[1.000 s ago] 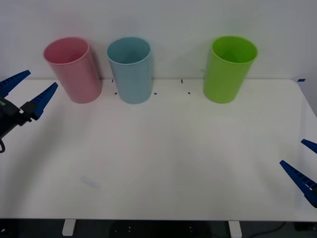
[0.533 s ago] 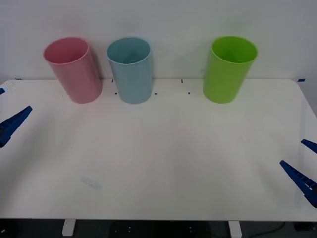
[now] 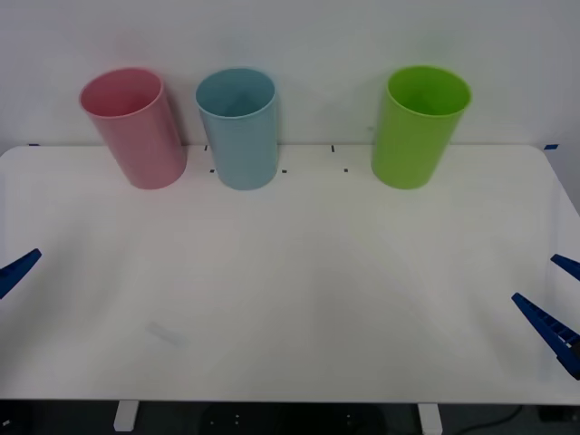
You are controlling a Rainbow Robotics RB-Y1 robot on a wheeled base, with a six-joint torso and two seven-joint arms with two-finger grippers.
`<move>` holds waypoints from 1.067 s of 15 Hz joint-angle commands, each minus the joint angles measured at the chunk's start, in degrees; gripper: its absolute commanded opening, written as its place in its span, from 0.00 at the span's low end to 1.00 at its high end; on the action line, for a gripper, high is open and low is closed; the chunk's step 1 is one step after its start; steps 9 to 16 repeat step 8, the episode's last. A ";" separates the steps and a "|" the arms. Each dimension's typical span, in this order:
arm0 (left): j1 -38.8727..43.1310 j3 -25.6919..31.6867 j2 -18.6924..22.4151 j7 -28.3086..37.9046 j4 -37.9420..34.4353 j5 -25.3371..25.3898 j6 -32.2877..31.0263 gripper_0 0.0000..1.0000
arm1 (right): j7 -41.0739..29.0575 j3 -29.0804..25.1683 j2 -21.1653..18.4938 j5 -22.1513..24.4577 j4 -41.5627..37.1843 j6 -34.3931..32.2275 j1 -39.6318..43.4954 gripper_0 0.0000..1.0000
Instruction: Grasp the object on the table and drop it into the matching bin: aluminum can to the light blue bin, PET bottle to the pink bin.
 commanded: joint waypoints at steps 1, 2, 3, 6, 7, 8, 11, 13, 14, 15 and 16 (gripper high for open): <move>0.20 -0.32 0.00 0.10 0.01 -2.67 -0.20 1.00 | 0.00 0.00 0.00 0.00 0.00 0.00 0.00 1.00; 0.20 -0.94 0.00 0.28 0.01 -3.11 -0.02 1.00 | 0.00 0.00 0.00 0.00 0.00 0.00 0.00 1.00; 0.38 -1.91 0.00 0.37 0.01 -3.37 0.59 1.00 | 0.00 0.00 0.00 0.00 0.00 0.00 0.00 1.00; 0.47 -1.99 -0.09 0.46 0.01 -3.46 0.85 1.00 | 0.00 0.00 0.00 0.00 0.00 0.00 0.00 1.00; 0.47 -1.99 -0.09 0.46 0.01 -3.46 0.85 1.00 | 0.00 0.00 0.00 0.00 0.00 0.00 0.00 1.00; 0.47 -1.99 -0.09 0.46 0.01 -3.46 0.85 1.00 | 0.00 0.00 0.00 0.00 0.00 0.00 0.00 1.00; 0.47 -1.99 -0.09 0.46 0.01 -3.46 0.85 1.00 | 0.00 0.00 0.00 0.00 0.00 0.00 0.00 1.00; 0.47 -1.99 -0.09 0.46 0.01 -3.46 0.85 1.00 | 0.00 0.00 0.00 0.00 0.00 0.00 0.00 1.00; 0.47 -1.99 -0.09 0.46 0.01 -3.46 0.85 1.00 | 0.00 0.00 0.00 0.00 0.00 0.00 0.00 1.00; 0.47 -1.99 -0.09 0.46 0.01 -3.46 0.85 1.00 | 0.00 0.00 0.00 0.00 0.00 0.00 0.00 1.00; 0.47 -1.99 -0.09 0.46 0.01 -3.46 0.85 1.00 | 0.00 0.00 0.00 0.00 0.00 0.00 0.00 1.00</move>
